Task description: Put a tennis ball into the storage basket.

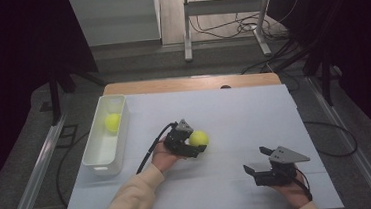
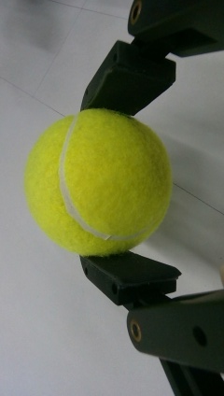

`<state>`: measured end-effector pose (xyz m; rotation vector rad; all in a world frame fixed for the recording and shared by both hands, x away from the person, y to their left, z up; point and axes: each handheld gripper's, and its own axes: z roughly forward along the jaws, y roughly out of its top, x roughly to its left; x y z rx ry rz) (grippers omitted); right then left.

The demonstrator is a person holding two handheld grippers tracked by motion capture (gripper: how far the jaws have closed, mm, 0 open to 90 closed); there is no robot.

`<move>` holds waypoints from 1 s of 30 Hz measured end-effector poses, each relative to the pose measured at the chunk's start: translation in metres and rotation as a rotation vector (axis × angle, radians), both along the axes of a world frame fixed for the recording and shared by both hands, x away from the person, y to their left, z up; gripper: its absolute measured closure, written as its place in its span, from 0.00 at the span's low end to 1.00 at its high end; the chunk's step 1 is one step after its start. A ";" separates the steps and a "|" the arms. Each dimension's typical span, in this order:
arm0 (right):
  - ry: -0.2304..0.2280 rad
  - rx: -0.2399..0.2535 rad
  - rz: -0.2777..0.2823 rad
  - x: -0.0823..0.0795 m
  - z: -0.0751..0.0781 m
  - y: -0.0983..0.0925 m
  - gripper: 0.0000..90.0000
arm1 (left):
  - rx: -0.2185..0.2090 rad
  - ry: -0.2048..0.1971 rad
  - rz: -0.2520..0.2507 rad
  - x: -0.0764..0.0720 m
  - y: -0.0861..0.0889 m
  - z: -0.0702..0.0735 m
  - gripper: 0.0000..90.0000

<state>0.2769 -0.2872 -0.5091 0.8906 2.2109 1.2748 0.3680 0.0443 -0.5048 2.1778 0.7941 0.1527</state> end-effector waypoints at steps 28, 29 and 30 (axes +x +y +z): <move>0.001 -0.002 -0.003 0.000 0.000 0.000 0.14 | -0.062 -0.028 0.016 -0.007 0.016 0.021 0.29; 0.000 -0.002 -0.003 0.000 0.000 0.000 0.14 | -0.062 -0.028 0.016 -0.007 0.016 0.021 0.29; 0.000 -0.002 -0.003 0.000 0.000 0.000 0.14 | -0.065 -0.029 0.018 -0.007 0.017 0.021 0.29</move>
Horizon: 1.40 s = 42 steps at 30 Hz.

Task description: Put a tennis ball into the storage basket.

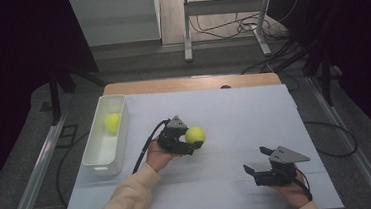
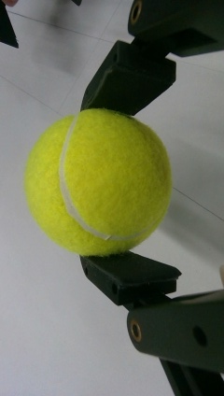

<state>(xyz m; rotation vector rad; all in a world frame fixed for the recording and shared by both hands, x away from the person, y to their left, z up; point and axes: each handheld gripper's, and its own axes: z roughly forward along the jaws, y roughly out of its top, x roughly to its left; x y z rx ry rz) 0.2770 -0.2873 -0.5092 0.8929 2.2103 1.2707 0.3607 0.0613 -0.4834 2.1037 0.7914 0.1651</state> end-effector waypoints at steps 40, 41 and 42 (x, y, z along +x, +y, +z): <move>0.001 -0.003 -0.008 0.000 0.000 -0.001 0.14 | -0.077 -0.034 0.027 -0.006 0.026 0.027 0.29; 0.001 -0.003 -0.008 0.000 0.000 -0.001 0.14 | -0.079 -0.036 0.027 -0.007 0.027 0.028 0.29; 0.001 -0.003 -0.009 0.000 0.000 -0.001 0.14 | -0.084 -0.038 0.029 -0.007 0.028 0.029 0.29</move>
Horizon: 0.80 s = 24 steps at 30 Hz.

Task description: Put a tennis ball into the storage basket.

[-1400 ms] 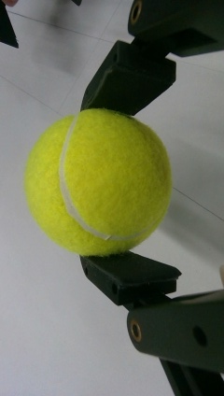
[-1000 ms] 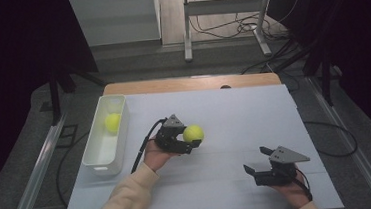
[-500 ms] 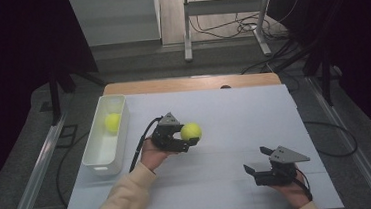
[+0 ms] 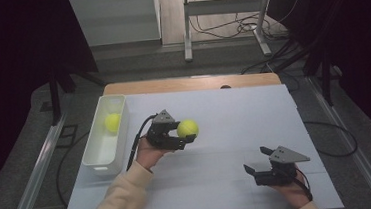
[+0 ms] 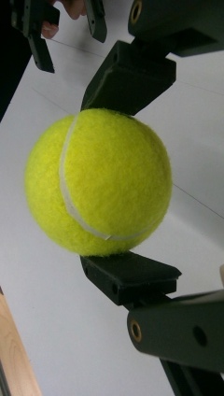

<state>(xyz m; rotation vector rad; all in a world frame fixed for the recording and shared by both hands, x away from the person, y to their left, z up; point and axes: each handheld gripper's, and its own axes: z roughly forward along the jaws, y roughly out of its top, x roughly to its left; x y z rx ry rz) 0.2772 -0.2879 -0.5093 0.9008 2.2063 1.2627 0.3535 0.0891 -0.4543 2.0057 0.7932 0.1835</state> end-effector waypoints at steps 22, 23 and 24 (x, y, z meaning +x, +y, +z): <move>0.000 0.000 -0.003 0.000 0.000 0.000 0.14 | -0.039 -0.032 0.032 -0.003 0.020 0.016 0.29; 0.000 -0.001 -0.003 0.000 0.000 0.000 0.14 | -0.041 -0.032 0.033 -0.003 0.021 0.016 0.29; 0.000 -0.001 -0.003 0.000 0.000 0.000 0.14 | -0.041 -0.033 0.033 -0.003 0.021 0.017 0.29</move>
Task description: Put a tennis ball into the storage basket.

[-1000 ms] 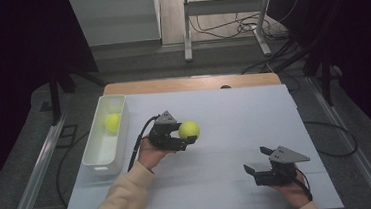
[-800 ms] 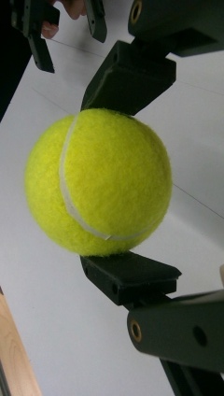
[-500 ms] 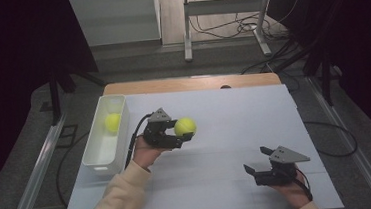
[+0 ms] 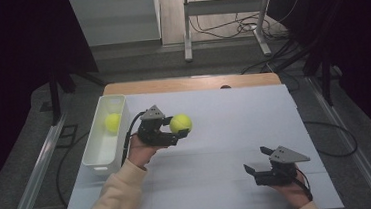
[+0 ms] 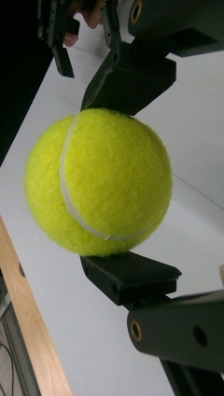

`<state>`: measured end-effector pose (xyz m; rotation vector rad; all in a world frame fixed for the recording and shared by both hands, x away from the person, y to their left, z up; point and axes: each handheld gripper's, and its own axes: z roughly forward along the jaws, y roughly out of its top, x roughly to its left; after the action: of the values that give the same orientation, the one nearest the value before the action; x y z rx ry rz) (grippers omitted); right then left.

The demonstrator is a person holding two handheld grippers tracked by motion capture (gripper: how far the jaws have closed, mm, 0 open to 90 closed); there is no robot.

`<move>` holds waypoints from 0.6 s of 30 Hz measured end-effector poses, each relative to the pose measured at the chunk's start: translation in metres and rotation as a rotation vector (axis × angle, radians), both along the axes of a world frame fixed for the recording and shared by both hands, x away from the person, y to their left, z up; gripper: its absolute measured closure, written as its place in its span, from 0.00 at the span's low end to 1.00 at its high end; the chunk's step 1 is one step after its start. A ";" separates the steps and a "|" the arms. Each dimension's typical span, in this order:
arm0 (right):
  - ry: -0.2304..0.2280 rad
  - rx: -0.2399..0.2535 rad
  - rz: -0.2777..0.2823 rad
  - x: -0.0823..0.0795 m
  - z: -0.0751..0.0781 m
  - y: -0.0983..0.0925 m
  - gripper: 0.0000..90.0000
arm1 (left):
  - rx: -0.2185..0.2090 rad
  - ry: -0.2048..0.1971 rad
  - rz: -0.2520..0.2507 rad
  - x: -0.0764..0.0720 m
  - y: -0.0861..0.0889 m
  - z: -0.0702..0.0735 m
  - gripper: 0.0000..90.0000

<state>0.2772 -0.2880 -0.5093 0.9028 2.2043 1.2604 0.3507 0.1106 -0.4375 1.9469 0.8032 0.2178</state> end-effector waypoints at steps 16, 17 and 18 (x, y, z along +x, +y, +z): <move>0.001 0.000 0.000 0.000 0.000 0.000 0.14 | -0.024 -0.018 0.026 -0.001 0.017 0.010 0.29; 0.001 0.000 0.000 0.000 0.000 0.000 0.14 | -0.026 -0.018 0.029 -0.001 0.018 0.010 0.29; 0.001 0.000 0.001 0.000 0.000 0.000 0.14 | -0.028 -0.017 0.031 -0.001 0.018 0.010 0.29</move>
<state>0.2772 -0.2879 -0.5094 0.9027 2.2061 1.2602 0.3500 0.1289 -0.4274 1.9054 0.8212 0.2405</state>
